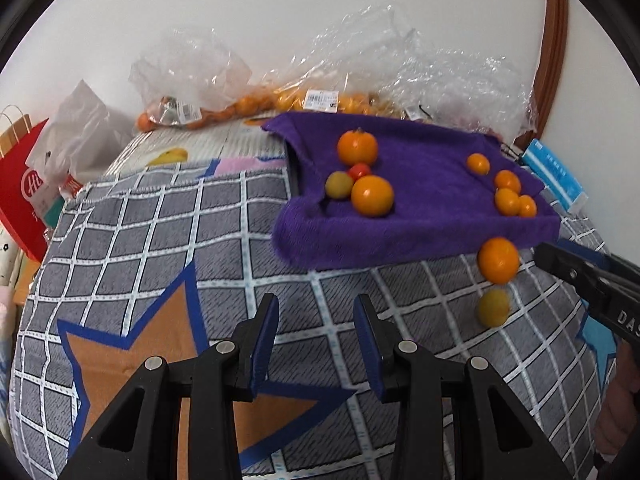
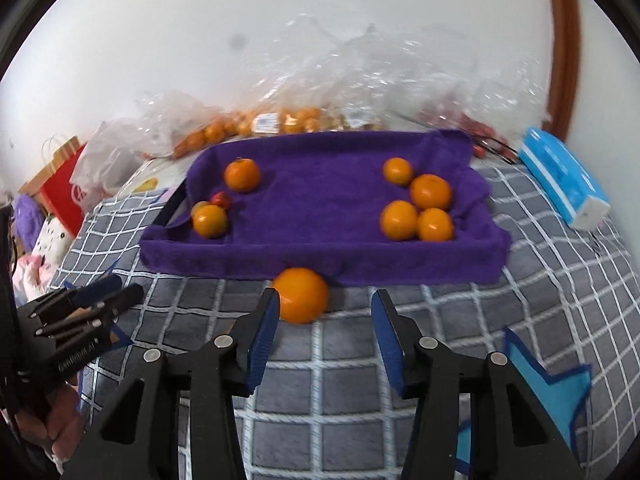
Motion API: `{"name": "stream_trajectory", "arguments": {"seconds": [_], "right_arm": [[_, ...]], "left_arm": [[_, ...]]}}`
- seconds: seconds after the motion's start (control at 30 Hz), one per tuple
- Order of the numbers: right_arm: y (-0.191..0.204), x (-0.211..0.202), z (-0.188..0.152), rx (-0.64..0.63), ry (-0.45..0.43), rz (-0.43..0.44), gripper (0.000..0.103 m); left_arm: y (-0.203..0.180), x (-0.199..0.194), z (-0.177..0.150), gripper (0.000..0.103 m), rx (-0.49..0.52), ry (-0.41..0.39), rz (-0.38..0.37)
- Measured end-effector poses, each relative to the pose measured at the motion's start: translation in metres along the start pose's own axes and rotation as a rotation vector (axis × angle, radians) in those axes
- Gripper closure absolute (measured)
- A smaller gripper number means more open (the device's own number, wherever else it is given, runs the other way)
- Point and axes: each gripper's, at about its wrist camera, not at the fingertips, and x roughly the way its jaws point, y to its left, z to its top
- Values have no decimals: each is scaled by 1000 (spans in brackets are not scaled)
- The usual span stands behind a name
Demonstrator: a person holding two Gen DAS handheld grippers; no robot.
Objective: Organize fruits
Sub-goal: 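Grasp the orange lying on the bed cover with the right tool, then grasp the yellow-green fruit on the bed with the left tool while the right tool holds its orange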
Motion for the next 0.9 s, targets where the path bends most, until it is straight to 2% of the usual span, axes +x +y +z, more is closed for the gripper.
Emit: {"name": "stream_trajectory", "arguments": {"seconds": [0.23, 0.53, 0.6, 0.9], "right_arm": [[11, 22, 8, -19, 26, 2, 55], [11, 54, 5, -18, 103, -17, 55], [9, 57, 2, -10, 112, -6, 62], [-22, 14, -4, 14, 56, -36, 63]], "left_arm": [[15, 5, -10, 66, -36, 50, -39], [26, 4, -15, 62, -97, 35, -130], [28, 4, -15, 62, -108, 34, -142], [27, 4, -14, 62, -113, 35, -141]]}}
